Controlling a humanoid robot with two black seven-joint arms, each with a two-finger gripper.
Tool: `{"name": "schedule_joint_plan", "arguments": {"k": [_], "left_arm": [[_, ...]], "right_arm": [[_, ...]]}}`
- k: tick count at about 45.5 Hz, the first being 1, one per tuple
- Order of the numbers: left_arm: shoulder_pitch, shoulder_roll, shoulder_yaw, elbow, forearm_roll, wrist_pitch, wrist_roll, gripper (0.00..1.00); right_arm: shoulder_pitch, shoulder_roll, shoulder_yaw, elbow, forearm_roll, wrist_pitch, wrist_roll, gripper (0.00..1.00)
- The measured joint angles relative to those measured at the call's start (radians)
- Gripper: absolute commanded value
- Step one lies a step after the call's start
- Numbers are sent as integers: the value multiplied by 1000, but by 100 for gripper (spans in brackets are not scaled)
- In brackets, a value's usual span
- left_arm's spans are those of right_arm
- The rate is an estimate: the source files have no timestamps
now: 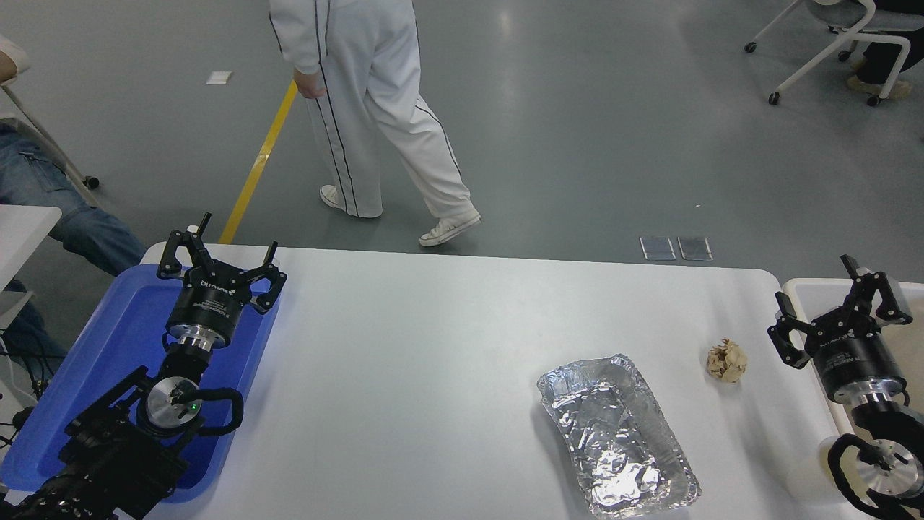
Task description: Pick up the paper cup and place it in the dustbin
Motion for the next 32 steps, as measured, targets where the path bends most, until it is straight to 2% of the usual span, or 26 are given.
{"name": "schedule_joint_plan", "arguments": {"k": [32], "left_arm": [[0, 0, 0, 0, 0, 1, 0, 100]], "right_arm": [[11, 0, 1, 2, 0, 1, 0, 100]]}}
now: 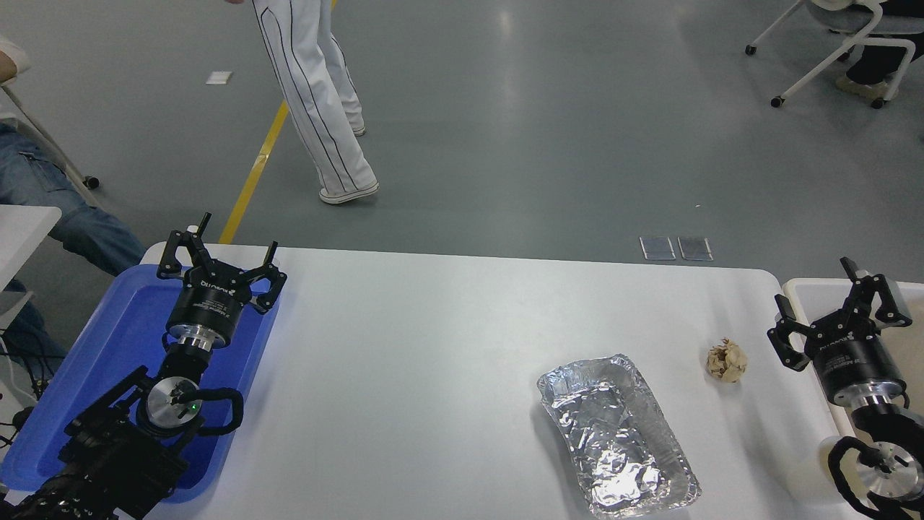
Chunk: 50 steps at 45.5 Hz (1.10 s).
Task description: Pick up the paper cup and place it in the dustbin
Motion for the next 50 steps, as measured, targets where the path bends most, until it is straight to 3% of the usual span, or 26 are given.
{"name": "schedule_joint_plan", "arguments": {"k": [35, 50], "left_arm": [[0, 0, 0, 0, 0, 0, 0, 100], [0, 0, 0, 0, 0, 0, 0, 100]], "right_arm": [[58, -5, -9, -3, -4, -2, -1, 100], [118, -136, -158, -3, -1, -3, -1, 100]]}}
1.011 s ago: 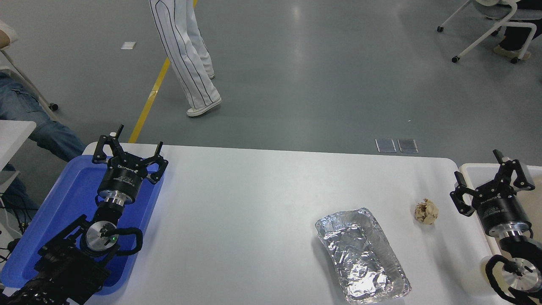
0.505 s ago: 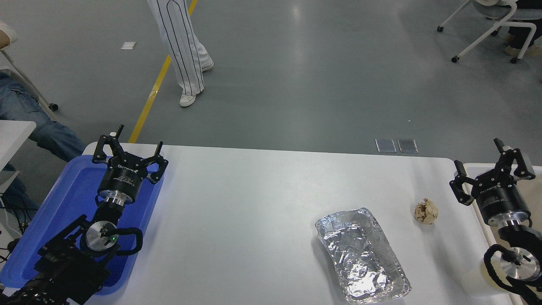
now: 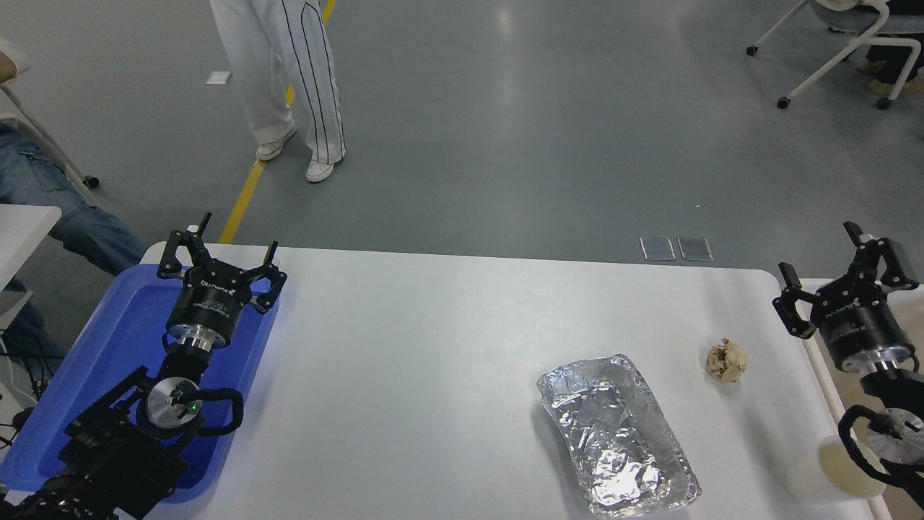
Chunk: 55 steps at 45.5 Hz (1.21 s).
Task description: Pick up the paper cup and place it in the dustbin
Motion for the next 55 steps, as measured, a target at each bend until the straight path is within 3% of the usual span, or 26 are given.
{"name": "schedule_joint_plan", "arguments": {"k": [37, 55], "left_arm": [[0, 0, 0, 0, 0, -1, 0, 100], [0, 0, 0, 0, 0, -1, 0, 100]], "right_arm": [[299, -365, -692, 32, -2, 36, -1, 100], [605, -430, -1215, 49, -10, 166, -1, 100]]}}
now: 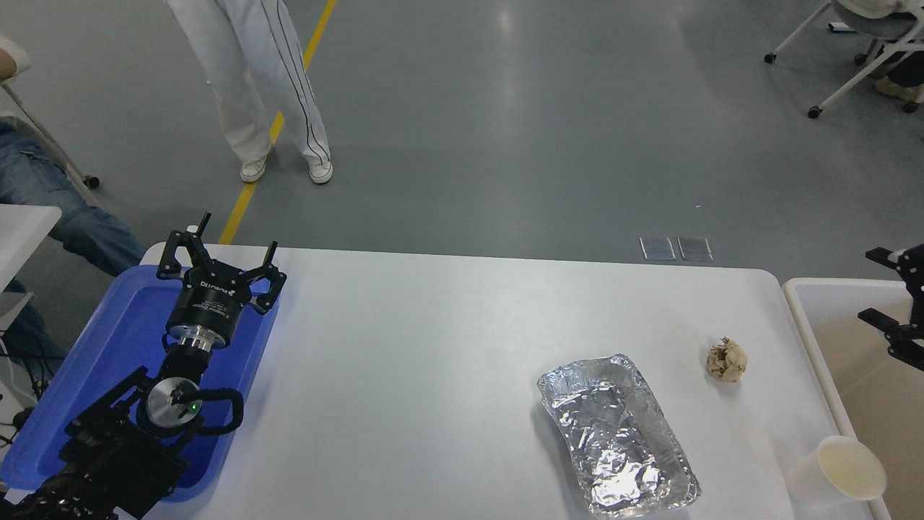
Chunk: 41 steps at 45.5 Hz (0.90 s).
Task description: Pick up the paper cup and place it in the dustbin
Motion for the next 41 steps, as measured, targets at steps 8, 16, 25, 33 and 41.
{"name": "schedule_joint_plan", "arguments": {"k": [8, 16, 25, 33, 41], "left_arm": [[0, 0, 0, 0, 0, 0, 0, 100], [0, 0, 0, 0, 0, 0, 0, 100], [0, 0, 0, 0, 0, 0, 0, 100], [0, 0, 0, 0, 0, 0, 0, 100], [0, 0, 0, 0, 0, 0, 0, 100]], "right_arm": [[169, 20, -262, 2, -3, 34, -1, 100], [356, 87, -574, 3, -4, 70, -2, 100], [544, 172, -855, 9, -10, 163, -4, 100], [668, 206, -992, 15, -48, 261, -5, 100], [798, 255, -1096, 22, -97, 306, -6, 100]]}}
